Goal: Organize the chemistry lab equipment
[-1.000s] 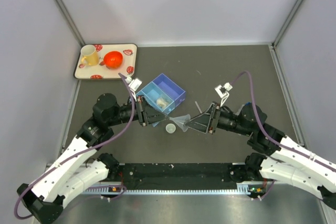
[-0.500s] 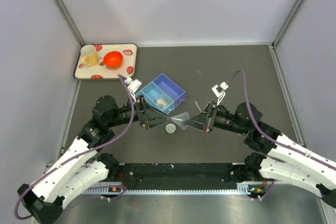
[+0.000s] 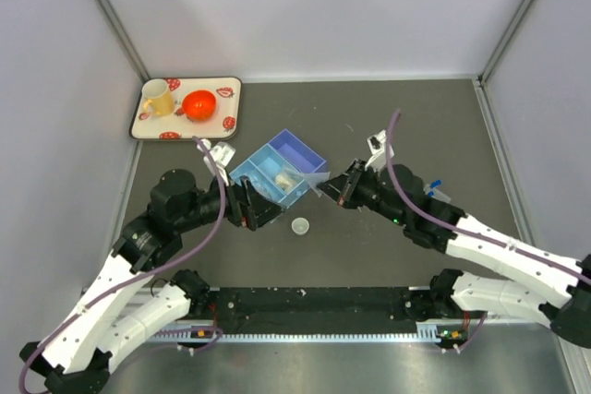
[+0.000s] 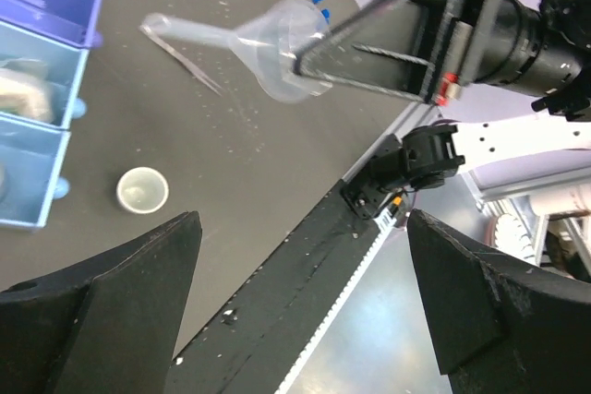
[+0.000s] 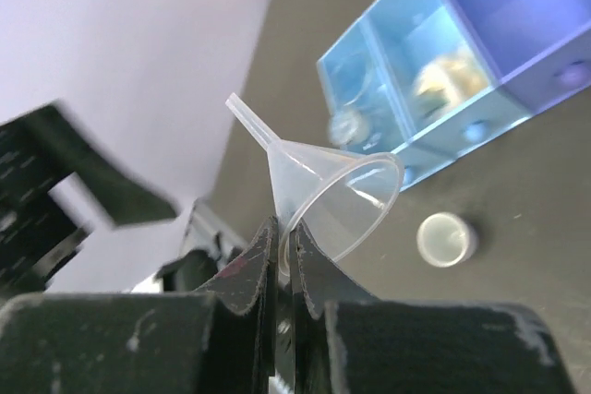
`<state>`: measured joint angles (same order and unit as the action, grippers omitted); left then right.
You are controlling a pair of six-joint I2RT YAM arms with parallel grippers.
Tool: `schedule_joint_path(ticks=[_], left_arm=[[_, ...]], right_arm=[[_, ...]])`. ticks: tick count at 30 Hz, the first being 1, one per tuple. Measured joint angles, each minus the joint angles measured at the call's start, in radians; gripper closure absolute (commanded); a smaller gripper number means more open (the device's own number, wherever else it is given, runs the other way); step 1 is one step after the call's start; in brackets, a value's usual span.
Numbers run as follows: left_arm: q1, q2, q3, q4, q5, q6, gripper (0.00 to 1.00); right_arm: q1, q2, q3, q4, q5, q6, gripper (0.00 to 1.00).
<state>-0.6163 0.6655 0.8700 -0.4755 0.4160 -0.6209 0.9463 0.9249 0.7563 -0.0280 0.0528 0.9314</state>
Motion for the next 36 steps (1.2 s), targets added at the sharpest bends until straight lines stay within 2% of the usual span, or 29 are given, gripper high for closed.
schedule_joint_path(ticks=[6, 12, 17, 24, 36], left_arm=[[0.000, -0.060, -0.002, -0.085, -0.068, 0.042, 0.02], [0.000, -0.087, -0.004, -0.125, -0.079, 0.059, 0.02], [0.000, -0.103, -0.006, -0.140, -0.086, 0.081, 0.02], [0.000, -0.103, -0.006, -0.171, -0.088, 0.106, 0.02], [0.000, -0.102, 0.006, -0.185, -0.069, 0.133, 0.02]], right_arm=[[-0.001, 0.196, 0.026, 0.031, 0.224, 0.016, 1.00], [-0.031, 0.430, 0.160, 0.059, 0.331, 0.032, 1.00], [-0.086, 0.605, 0.312, 0.074, 0.328, 0.011, 1.00], [-0.134, 0.767, 0.491, 0.026, 0.314, -0.035, 1.00], [-0.153, 0.905, 0.575, -0.111, 0.285, -0.060, 1.00]])
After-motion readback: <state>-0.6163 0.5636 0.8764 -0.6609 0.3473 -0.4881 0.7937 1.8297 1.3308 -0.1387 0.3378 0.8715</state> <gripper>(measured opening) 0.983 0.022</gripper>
